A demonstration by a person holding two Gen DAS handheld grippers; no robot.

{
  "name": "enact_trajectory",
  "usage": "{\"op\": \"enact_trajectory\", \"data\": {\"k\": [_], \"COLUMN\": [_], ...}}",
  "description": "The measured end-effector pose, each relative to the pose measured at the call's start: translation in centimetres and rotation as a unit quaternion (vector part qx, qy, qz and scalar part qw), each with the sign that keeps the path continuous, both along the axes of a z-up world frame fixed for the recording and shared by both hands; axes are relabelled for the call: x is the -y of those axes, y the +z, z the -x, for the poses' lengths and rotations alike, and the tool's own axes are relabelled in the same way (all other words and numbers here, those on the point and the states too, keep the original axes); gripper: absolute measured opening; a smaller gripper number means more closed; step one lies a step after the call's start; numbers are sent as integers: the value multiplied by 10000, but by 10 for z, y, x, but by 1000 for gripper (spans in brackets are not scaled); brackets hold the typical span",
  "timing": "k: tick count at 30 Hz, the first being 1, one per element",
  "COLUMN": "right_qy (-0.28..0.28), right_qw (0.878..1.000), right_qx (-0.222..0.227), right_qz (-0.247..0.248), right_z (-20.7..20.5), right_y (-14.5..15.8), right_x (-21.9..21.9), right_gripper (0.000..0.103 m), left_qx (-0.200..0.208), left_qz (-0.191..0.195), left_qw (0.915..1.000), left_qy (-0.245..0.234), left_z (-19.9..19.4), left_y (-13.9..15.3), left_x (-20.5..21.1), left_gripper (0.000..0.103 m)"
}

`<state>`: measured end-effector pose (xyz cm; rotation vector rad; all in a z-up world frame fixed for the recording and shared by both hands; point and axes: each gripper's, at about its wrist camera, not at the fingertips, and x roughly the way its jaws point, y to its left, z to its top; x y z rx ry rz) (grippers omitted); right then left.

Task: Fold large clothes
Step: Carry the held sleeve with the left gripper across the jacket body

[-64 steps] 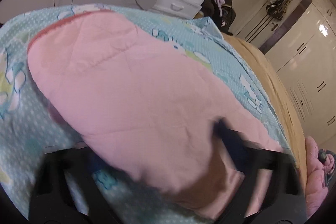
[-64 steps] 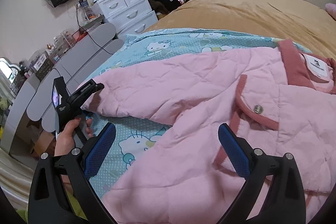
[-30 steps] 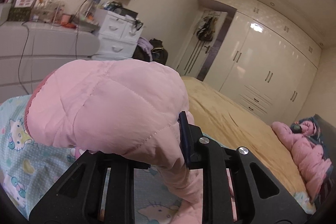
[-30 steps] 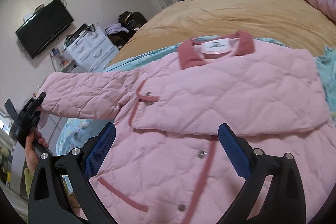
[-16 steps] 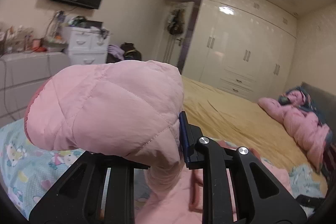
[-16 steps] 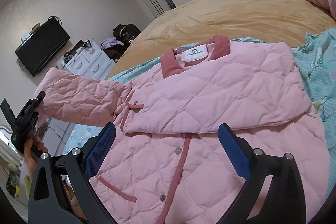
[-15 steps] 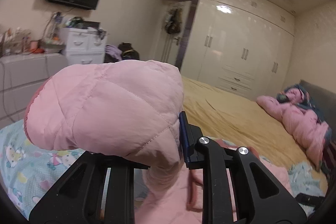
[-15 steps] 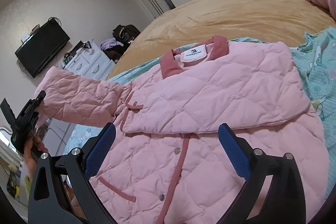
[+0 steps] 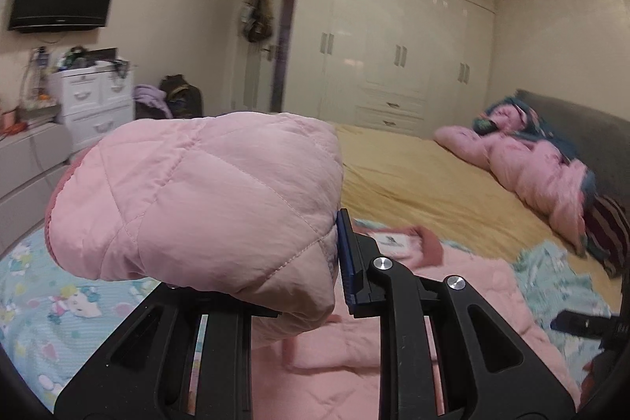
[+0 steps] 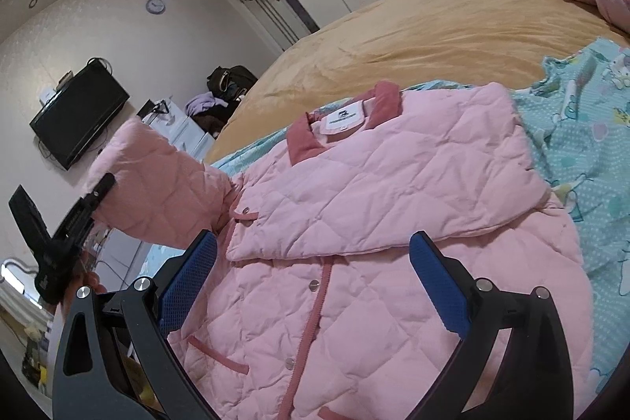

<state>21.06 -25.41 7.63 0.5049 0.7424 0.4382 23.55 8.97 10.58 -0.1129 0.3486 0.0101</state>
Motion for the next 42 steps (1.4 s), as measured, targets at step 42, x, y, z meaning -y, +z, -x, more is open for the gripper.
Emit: {"op": "enact_trajectory", "data": {"k": [42], "right_qy": [-1133], "right_qw": [9904], "right_qx": [-613], "right_qz": [-507], "right_z": [-10], "right_y": [-32], "right_x": [88], "right_gripper": [97], "left_qx": [-1221], "left_qz": [-2094], "left_qw": [9308], "left_qy": [-2736], "left_z": [-5], "left_y": [-151], "left_x": [161], "left_gripper": [53]}}
